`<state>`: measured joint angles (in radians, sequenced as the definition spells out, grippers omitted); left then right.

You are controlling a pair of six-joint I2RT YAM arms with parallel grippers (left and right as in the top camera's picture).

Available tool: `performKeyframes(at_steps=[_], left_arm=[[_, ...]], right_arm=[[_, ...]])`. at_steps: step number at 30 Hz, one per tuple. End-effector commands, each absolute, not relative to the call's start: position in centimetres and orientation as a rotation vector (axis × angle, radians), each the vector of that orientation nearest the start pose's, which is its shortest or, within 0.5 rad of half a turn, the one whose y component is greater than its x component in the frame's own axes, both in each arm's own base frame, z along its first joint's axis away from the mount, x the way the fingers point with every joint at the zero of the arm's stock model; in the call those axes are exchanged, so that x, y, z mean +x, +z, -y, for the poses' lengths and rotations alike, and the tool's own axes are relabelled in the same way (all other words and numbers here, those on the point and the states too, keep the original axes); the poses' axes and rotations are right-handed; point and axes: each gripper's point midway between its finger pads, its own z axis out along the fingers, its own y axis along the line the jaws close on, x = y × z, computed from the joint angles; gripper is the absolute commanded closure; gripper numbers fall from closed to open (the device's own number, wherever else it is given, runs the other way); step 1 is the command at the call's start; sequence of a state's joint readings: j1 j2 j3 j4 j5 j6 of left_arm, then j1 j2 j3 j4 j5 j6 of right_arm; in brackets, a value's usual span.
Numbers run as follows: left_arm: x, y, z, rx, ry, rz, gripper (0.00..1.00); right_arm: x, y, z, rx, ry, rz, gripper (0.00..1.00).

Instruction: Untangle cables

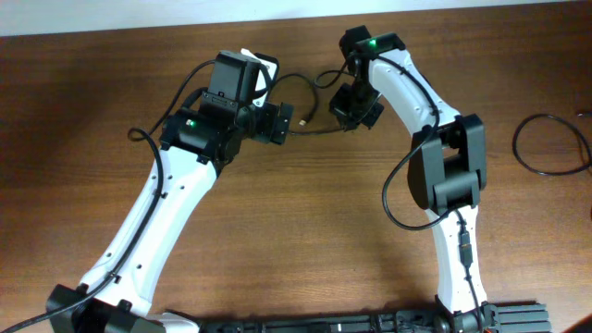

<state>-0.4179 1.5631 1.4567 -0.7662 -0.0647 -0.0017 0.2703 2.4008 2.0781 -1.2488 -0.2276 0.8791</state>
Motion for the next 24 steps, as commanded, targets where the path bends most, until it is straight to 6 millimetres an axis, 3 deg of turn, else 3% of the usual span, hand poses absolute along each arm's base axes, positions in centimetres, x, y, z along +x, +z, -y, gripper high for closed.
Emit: performKeyframes(at_steps=[1, 4, 11, 18, 24], left_arm=[[39.3, 23.4, 16.0, 0.447, -0.107, -2.373, 0.01], [39.3, 23.4, 16.0, 0.447, -0.107, -2.373, 0.01], [39.3, 23.4, 16.0, 0.448, -0.108, -2.373, 0.01], [39.3, 23.4, 16.0, 0.447, -0.107, -2.374, 0.01], [39.3, 23.4, 16.0, 0.447, -0.107, -2.373, 0.01]], right_arm=[[44.2, 2.8, -15.9, 0.962, 0.275, -3.082, 0.96], [44.3, 2.8, -15.7, 0.958, 0.259, -3.074, 0.95], [43.1, 2.8, -16.1, 0.955, 0.223, -3.115, 0.41], [43.2, 2.6, -15.7, 1.174, 0.113, -3.008, 0.38], [44.0, 2.4, -15.4, 1.200, 0.058, -2.938, 0.39]])
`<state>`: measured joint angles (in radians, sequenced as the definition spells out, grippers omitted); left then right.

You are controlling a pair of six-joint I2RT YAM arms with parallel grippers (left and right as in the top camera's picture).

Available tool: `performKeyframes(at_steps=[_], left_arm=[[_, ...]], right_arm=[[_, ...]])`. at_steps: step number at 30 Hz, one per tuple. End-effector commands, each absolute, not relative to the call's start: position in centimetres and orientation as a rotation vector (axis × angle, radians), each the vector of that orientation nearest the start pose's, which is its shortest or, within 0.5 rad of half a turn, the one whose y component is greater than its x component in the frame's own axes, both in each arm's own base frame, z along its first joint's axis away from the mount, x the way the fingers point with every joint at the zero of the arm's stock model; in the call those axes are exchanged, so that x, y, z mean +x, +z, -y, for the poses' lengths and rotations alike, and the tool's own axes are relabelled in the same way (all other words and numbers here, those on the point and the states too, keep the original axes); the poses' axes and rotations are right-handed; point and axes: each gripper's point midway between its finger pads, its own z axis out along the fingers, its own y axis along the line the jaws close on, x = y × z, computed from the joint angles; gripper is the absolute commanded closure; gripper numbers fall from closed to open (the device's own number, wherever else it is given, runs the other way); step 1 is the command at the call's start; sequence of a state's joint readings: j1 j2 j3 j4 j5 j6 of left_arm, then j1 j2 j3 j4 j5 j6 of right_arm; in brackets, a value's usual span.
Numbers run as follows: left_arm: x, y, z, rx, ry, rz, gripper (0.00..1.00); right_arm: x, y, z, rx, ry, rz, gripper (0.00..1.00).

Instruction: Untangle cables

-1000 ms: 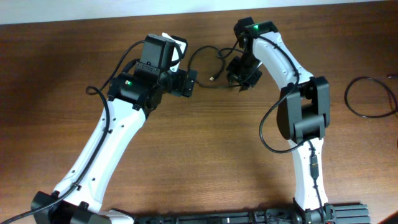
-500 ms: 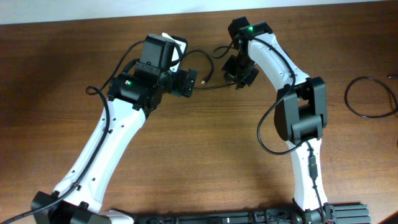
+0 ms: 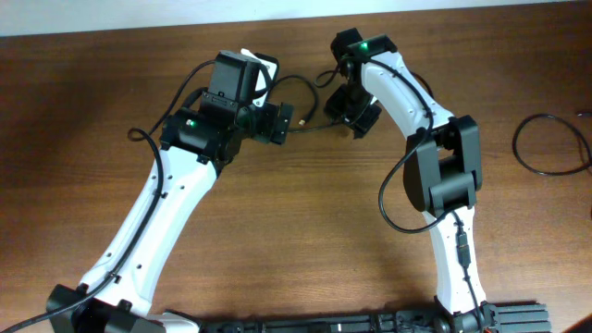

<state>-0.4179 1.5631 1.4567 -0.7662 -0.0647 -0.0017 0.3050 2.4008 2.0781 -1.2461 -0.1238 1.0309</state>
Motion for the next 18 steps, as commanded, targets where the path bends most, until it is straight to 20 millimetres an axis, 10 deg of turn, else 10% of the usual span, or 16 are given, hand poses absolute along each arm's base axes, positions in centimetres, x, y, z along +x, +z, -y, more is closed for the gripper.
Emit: performKeyframes(at_steps=[1, 18], left_arm=[[39.3, 23.4, 16.0, 0.447, -0.107, -2.373, 0.01], [39.3, 23.4, 16.0, 0.447, -0.107, -2.373, 0.01]], right_arm=[[44.0, 2.3, -15.3, 1.220, 0.044, -2.925, 0.39], [45.7, 0.6, -15.0, 1.374, 0.031, -2.780, 0.81]])
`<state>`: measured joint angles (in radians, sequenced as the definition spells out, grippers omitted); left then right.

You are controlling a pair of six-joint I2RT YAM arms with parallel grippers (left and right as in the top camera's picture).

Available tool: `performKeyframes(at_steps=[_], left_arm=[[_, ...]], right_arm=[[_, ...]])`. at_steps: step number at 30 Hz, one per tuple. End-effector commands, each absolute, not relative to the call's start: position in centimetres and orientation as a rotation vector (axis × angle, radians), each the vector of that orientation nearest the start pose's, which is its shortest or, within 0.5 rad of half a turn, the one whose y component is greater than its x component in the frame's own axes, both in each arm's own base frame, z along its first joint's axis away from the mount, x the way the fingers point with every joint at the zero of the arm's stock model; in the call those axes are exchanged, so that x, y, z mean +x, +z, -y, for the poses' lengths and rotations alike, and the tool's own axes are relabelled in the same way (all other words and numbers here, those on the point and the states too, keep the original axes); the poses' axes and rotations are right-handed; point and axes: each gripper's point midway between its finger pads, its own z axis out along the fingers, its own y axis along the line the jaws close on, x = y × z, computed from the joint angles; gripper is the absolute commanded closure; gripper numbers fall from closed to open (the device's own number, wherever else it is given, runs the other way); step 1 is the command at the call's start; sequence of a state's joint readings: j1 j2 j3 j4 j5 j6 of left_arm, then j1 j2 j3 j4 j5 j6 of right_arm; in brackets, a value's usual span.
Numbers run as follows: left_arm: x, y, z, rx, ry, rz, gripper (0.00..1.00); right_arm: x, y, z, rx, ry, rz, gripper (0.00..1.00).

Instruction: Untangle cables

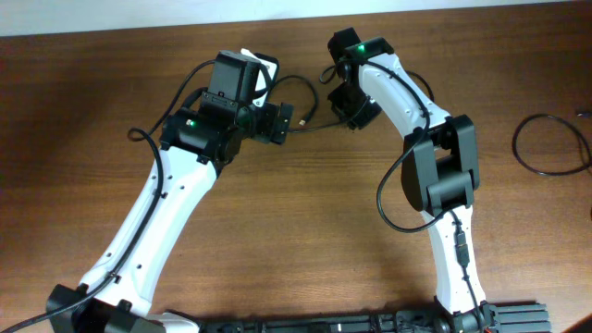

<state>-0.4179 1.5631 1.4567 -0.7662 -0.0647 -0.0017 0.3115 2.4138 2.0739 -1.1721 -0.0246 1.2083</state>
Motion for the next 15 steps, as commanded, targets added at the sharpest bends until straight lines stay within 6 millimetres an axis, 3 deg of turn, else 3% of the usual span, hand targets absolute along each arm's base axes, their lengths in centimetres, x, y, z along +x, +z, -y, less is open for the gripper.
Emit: performKeyframes(at_steps=[1, 2, 3, 8, 13, 15], left_arm=[[39.3, 23.4, 16.0, 0.447, -0.107, -2.373, 0.01], [39.3, 23.4, 16.0, 0.447, -0.107, -2.373, 0.01], [39.3, 23.4, 16.0, 0.447, -0.107, -2.373, 0.01], [39.3, 23.4, 16.0, 0.447, -0.107, -2.373, 0.01], [39.3, 23.4, 16.0, 0.447, -0.107, -2.373, 0.01], [39.3, 23.4, 16.0, 0.447, -0.107, -2.373, 0.01]], right_arm=[[45.9, 0.6, -14.9, 1.370, 0.026, -2.771, 0.83], [46.1, 0.6, -14.7, 1.366, 0.018, -2.762, 0.93], [46.2, 0.6, -14.3, 1.359, 0.003, -2.751, 0.96], [47.7, 0.7, -11.1, 1.358, -0.006, -2.714, 0.96], [48.9, 0.7, -5.2, 1.488, -0.011, -2.640, 0.96], [49.5, 0.8, -1.6, 1.517, -0.008, -2.608, 0.96]])
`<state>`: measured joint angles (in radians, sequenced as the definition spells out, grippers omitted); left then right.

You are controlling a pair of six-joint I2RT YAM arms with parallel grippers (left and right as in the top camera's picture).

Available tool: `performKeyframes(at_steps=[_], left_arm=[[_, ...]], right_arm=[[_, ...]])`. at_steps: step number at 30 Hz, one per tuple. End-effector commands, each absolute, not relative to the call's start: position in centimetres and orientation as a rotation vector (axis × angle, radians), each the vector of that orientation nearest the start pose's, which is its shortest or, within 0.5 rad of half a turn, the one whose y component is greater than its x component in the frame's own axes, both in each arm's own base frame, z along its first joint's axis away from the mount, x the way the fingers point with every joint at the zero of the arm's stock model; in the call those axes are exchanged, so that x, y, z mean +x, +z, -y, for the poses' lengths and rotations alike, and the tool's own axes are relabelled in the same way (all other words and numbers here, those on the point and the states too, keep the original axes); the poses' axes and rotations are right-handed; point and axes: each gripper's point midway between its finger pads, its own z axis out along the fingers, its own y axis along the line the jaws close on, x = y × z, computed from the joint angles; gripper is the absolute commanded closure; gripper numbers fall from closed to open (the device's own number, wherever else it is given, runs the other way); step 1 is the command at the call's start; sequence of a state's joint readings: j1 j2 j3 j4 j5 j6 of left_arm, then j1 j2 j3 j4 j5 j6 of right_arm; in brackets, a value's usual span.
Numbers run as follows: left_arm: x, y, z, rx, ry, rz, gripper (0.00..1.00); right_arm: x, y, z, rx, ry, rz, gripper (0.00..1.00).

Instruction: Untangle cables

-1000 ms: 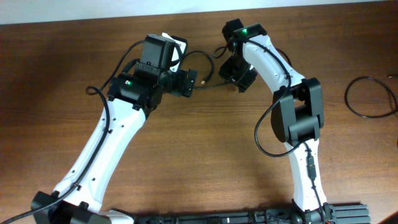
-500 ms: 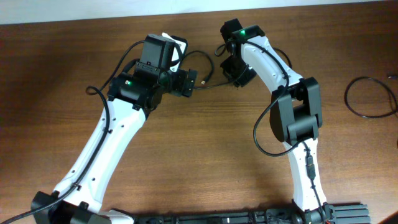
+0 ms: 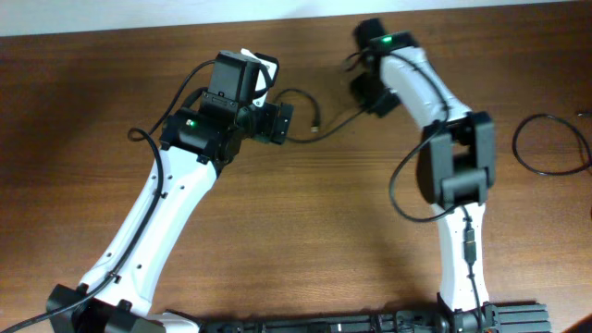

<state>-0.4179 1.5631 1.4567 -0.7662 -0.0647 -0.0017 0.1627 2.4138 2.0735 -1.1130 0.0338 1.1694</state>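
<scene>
A thin black cable (image 3: 326, 132) stretches across the wooden table between the two grippers. My left gripper (image 3: 282, 123) sits at its left end, jaws apparently shut on it. A second black strand (image 3: 298, 91) arcs from behind the left wrist and ends in a small gold-tipped plug (image 3: 317, 121) hanging between the arms. My right gripper (image 3: 370, 94), far right of the plug, appears shut on the cable's right end; its fingers are partly hidden under the wrist. A white piece (image 3: 262, 65) peeks out behind the left wrist camera.
A separate black cable loop (image 3: 548, 146) lies near the table's right edge. The table's far edge (image 3: 296, 17) runs just behind both wrists. Both arm bases stand at the near edge, and the arms' own black wiring hangs beside them.
My right gripper has moved right and slightly away from the left one, drawing the cable out longer. The plug now hangs free between the arms. The left arm has not moved.
The left gripper stayed fixed at the cable's left end throughout. The right gripper was close by, first at the middle, then a little nearer the left gripper and farther back. Now it is well to the right, with the cable stretched out between them.
</scene>
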Motion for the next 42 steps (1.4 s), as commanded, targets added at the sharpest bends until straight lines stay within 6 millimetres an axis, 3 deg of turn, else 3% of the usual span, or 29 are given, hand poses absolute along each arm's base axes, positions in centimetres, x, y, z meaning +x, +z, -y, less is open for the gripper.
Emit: performKeyframes(at_steps=[1, 6, 11, 15, 21, 23, 24, 25, 28, 29, 33, 37, 42], left_arm=[[39.3, 23.4, 16.0, 0.447, -0.107, -2.373, 0.01], [39.3, 23.4, 16.0, 0.447, -0.107, -2.373, 0.01], [39.3, 23.4, 16.0, 0.447, -0.107, -2.373, 0.01], [39.3, 23.4, 16.0, 0.447, -0.107, -2.373, 0.01], [39.3, 23.4, 16.0, 0.447, -0.107, -2.373, 0.01], [39.3, 23.4, 16.0, 0.448, -0.107, -2.374, 0.01], [39.3, 23.4, 16.0, 0.447, -0.107, -2.373, 0.01], [39.3, 23.4, 16.0, 0.447, -0.107, -2.373, 0.01], [39.3, 23.4, 16.0, 0.448, -0.107, -2.374, 0.01], [39.3, 23.4, 16.0, 0.447, -0.107, -2.373, 0.01], [39.3, 23.4, 16.0, 0.448, -0.108, -2.373, 0.01], [39.3, 23.4, 16.0, 0.447, -0.107, -2.373, 0.01], [39.3, 23.4, 16.0, 0.447, -0.107, -2.373, 0.01]], right_arm=[[49.8, 0.8, 0.3, 1.526, -0.006, -2.592, 0.96], [50.4, 1.2, 10.8, 1.708, 0.025, -2.407, 0.96], [51.1, 2.9, 21.4, 1.677, 0.091, -2.247, 0.96], [50.7, 4.0, 27.6, 1.679, 0.095, -2.119, 0.96], [50.7, 5.5, 32.7, 1.678, 0.091, -1.964, 0.96], [50.8, 5.9, 33.2, 1.672, 0.091, -1.945, 0.88], [50.8, 6.1, 33.4, 1.670, 0.091, -1.940, 0.76], [51.0, 6.4, 33.5, 1.661, 0.090, -1.938, 0.54], [51.7, 8.0, 33.4, 1.539, 0.083, -1.998, 0.06], [51.8, 8.6, 33.3, 1.521, 0.081, -2.010, 0.00], [51.6, 12.9, 33.1, 1.412, 0.046, -2.071, 0.01], [50.4, 19.2, 32.0, 1.252, 0.011, -2.144, 0.01], [49.2, 26.3, 27.4, 0.935, 0.094, -2.257, 0.01]])
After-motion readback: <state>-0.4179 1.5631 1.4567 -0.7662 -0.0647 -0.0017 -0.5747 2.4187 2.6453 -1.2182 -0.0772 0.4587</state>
